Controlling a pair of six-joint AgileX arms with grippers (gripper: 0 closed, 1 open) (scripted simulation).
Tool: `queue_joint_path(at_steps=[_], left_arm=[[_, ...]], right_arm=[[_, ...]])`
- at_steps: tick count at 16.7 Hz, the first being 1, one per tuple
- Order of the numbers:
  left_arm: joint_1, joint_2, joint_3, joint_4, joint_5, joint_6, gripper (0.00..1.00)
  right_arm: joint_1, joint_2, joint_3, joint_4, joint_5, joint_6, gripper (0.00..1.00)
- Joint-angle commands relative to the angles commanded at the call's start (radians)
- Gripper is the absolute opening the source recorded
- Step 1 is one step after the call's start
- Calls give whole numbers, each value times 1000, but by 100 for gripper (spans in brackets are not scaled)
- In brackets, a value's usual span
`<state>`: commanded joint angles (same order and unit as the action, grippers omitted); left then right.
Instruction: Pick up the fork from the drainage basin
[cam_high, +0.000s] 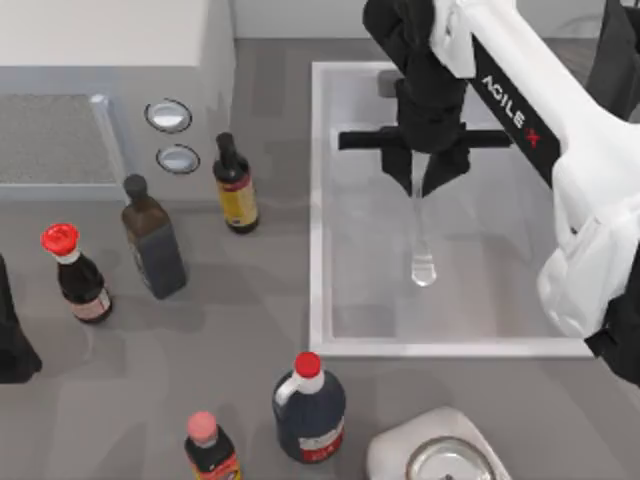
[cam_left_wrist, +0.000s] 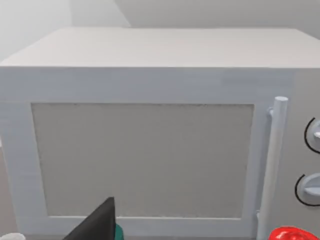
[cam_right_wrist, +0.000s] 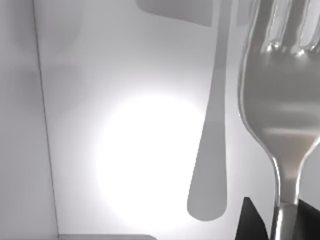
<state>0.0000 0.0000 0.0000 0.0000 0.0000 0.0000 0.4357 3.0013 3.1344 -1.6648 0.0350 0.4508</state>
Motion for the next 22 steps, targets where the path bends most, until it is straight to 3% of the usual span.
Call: queue_joint_path(at_steps=[5,14,18,22], left_arm=[[0,0,0,0,0,0,100],[0,0,0,0,0,0,100],[0,0,0,0,0,0,100],[0,0,0,0,0,0,100]], right_arm=[[1,-207,-218,17,-3,1,0],[-30,-284,-294,34,-6,-29,0],[-124,-470,-531,88,-12,-124,0],[-251,-723,-911,158,-20,-251,0]])
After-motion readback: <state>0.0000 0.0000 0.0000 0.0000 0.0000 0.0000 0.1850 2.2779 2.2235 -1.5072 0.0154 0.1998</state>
